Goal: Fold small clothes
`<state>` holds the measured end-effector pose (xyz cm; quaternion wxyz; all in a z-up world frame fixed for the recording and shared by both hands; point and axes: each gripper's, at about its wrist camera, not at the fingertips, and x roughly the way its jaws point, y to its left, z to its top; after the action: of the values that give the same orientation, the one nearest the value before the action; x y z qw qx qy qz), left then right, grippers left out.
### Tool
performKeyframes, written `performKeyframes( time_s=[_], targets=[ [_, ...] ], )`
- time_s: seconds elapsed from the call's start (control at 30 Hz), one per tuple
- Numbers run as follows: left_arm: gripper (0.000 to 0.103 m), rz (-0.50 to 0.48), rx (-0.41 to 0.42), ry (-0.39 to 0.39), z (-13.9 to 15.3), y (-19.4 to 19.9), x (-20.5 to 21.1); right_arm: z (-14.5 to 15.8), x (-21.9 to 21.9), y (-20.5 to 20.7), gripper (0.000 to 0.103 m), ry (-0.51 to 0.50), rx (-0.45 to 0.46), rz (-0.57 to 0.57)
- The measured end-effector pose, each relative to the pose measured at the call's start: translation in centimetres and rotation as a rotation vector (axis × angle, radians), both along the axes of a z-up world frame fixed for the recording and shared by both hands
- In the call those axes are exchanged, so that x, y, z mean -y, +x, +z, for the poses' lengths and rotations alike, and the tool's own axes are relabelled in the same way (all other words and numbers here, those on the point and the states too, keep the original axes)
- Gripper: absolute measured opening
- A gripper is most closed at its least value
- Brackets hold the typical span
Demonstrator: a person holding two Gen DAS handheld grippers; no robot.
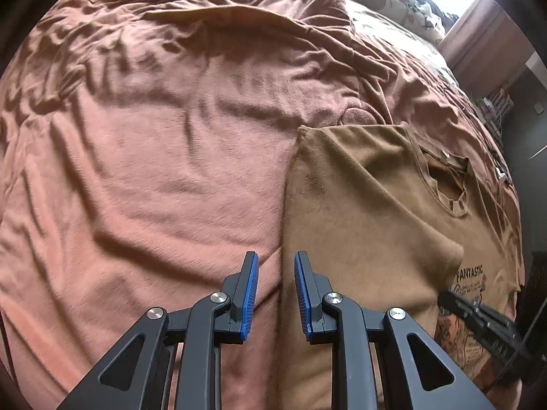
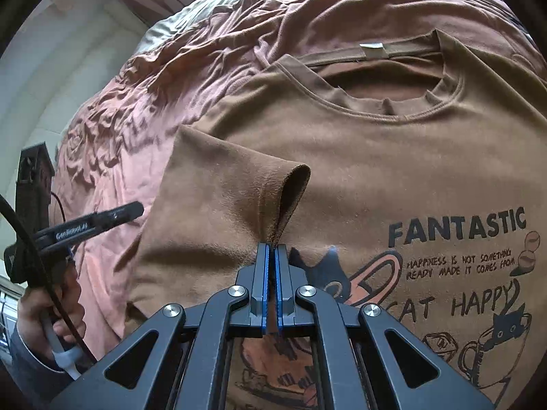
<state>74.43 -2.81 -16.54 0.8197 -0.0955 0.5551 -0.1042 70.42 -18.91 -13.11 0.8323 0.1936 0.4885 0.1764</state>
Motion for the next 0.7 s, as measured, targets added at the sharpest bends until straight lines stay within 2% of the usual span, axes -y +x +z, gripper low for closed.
performKeyframes(
  time_s=[0.07, 0.17, 0.33, 0.53, 0.7],
  targets=[
    [0.022, -0.019, -0.002, -0.003, -0.3, 0.5, 0.8, 0.0, -0.1, -0.2, 0.000, -0.004, 0.008, -0.001],
    [0.022, -0.037, 0.009, 0.037, -0.7, 1.5, 2.0, 0.2, -0.5, -0.9, 0.000, -0.016, 0.026, 0.011],
    [0.022, -0.015, 0.008, 0.051, -2.0, 2.9, 2.3, -0.1, -0.8, -1.2, 0.000, -0.038, 0.045, 0.022],
    [0.022, -0.006, 0.032, 0.067, -2.1, 4.3, 2.6, -1.4, -0.4, -0.8, 0.000, -0.003, 0.026, 0.000],
    [0.022, 0.002, 0.033, 0.107, -2.0, 6.6, 3.7, -1.3, -0.8, 0.1, 0.000, -0.024, 0.019, -0.002]
  ],
)
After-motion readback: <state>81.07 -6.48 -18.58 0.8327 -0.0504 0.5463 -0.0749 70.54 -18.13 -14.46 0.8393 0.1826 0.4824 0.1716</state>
